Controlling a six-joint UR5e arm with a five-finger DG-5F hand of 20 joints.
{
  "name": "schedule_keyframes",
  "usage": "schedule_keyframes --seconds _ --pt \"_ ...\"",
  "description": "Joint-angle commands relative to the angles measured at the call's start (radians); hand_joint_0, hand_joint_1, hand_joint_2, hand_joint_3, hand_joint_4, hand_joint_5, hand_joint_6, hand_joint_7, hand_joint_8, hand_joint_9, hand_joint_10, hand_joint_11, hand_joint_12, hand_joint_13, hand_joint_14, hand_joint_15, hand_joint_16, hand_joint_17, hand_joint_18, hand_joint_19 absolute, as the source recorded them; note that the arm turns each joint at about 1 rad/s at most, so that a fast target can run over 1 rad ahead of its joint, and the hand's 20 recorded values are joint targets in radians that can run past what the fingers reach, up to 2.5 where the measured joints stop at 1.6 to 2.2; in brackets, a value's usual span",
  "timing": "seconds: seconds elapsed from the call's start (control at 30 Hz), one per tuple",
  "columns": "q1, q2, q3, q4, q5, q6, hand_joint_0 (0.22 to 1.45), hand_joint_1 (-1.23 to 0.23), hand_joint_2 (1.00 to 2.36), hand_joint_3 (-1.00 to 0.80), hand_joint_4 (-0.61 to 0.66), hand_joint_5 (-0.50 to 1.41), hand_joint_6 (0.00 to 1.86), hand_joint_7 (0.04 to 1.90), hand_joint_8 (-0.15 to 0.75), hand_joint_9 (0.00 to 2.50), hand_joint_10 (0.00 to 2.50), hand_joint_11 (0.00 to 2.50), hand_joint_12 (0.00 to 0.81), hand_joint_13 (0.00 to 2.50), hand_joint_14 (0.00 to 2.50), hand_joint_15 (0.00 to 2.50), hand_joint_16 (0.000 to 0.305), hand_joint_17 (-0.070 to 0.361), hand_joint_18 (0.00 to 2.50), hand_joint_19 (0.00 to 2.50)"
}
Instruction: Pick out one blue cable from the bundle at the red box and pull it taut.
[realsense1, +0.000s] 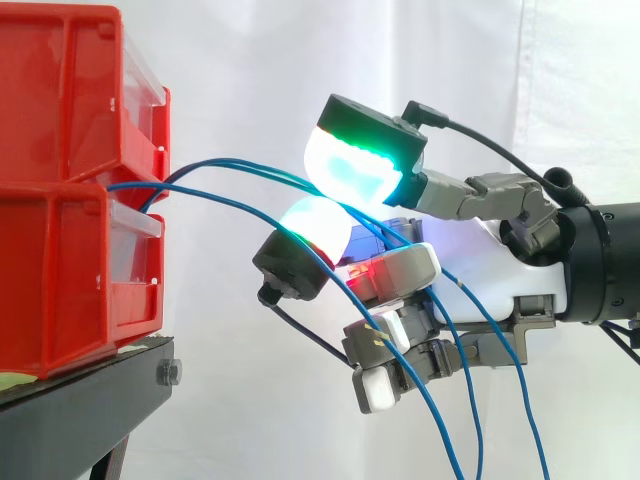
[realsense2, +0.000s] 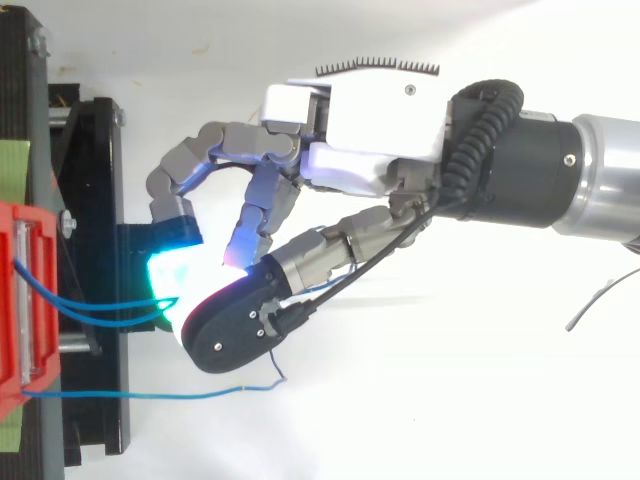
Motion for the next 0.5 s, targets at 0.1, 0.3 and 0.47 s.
schedule_keyframes --seconds 0.1,0.3,0.47 --pt "0.000 -0.001 0.000 0.000 0.000 0.000 0.76 -0.98 1.00 -0.50 -0.19 -0.09 0.95 1.22 0.227 1.32 0.04 1.23 0.346 1.08 0.03 0.78 0.043 0.096 0.94 0.56" --pt "0.000 -0.001 0.000 0.000 0.000 0.000 0.66 -0.98 1.00 -0.50 -0.15 -0.08 0.95 1.15 0.231 1.31 0.04 1.22 0.351 1.06 0.03 0.78 0.043 0.097 0.93 0.57" --pt "0.000 -0.001 0.000 0.000 0.000 0.000 0.55 -0.99 1.00 -0.50 -0.09 -0.08 0.94 1.08 0.249 1.30 0.04 1.20 0.364 1.07 0.03 0.77 0.045 0.102 0.94 0.57"
